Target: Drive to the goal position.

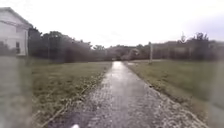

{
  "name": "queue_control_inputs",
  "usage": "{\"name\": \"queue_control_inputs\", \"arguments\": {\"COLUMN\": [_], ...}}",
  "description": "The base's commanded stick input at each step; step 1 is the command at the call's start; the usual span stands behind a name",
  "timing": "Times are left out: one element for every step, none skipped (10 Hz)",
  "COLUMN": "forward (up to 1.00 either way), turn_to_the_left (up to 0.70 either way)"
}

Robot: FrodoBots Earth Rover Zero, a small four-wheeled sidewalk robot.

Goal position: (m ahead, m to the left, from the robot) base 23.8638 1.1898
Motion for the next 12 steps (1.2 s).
{"name": "queue_control_inputs", "arguments": {"forward": [0.70, 0.70, 0.70, 0.70, 0.70, 0.70, 0.70, 0.70, 0.70, 0.70, 0.70, 0.70], "turn_to_the_left": [0.00, 0.00, 0.00, 0.00, 0.00, 0.00, 0.00, 0.00, 0.00, 0.00, 0.00, 0.00]}}
